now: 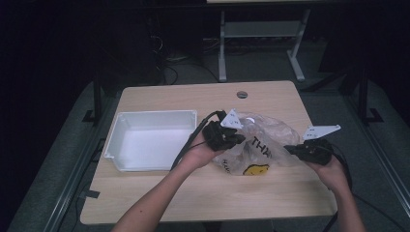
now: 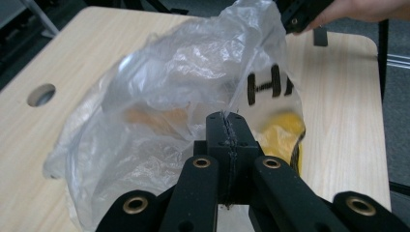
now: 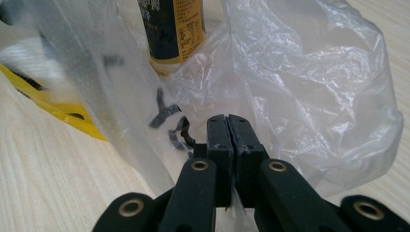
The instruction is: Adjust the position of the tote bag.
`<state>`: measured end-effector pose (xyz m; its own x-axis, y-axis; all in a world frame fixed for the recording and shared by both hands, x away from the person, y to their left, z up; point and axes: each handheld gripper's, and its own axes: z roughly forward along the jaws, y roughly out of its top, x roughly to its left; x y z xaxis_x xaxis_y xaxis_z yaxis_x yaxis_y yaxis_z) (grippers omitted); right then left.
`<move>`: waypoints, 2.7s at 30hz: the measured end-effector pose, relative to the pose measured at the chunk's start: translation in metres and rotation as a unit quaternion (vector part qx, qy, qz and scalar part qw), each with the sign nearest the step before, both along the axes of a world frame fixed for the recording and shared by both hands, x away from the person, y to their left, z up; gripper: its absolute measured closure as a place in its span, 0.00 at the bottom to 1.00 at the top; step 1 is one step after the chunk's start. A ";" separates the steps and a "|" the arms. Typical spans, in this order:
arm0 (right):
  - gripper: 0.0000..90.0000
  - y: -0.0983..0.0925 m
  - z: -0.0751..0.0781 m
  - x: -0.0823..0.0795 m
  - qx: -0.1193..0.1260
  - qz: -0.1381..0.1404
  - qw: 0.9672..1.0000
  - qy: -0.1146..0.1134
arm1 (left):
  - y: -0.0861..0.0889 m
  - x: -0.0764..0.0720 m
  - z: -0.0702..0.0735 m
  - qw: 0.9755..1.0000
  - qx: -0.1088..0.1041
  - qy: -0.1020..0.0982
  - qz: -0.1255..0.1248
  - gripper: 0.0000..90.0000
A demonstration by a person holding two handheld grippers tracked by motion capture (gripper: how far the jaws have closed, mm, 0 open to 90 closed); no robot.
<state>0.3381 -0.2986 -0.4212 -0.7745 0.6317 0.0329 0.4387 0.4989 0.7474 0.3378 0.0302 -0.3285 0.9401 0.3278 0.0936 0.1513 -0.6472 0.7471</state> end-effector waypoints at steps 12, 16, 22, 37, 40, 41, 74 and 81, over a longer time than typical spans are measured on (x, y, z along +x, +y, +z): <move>0.98 -0.003 -0.008 -0.001 -0.003 -0.002 1.000 0.012 | 0.025 -0.002 -0.045 0.998 0.045 0.026 0.026 1.00; 0.98 -0.006 -0.010 -0.002 -0.005 -0.005 1.000 0.018 | 0.029 -0.005 -0.055 0.998 0.050 0.031 0.029 1.00; 0.98 -0.012 -0.015 -0.003 -0.005 -0.011 1.000 0.024 | 0.033 -0.012 -0.076 0.997 0.067 0.040 0.031 1.00; 0.98 -0.022 -0.025 -0.005 -0.013 -0.022 0.999 0.044 | 0.045 -0.020 -0.103 0.994 0.071 0.067 0.039 1.00; 0.98 -0.027 -0.025 -0.006 -0.007 -0.029 0.999 0.042 | 0.047 -0.020 -0.107 0.994 0.070 0.071 0.042 1.00; 0.98 -0.027 -0.025 -0.006 -0.007 -0.029 0.999 0.042 | 0.047 -0.020 -0.107 0.994 0.070 0.071 0.042 1.00; 0.65 0.000 0.029 -0.038 0.053 0.029 0.998 -0.034 | 0.060 -0.032 -0.063 0.996 0.004 0.091 0.014 0.71; 0.56 0.049 0.046 -0.050 0.081 0.131 0.987 -0.035 | 0.066 -0.031 -0.055 0.996 0.003 0.083 0.016 0.70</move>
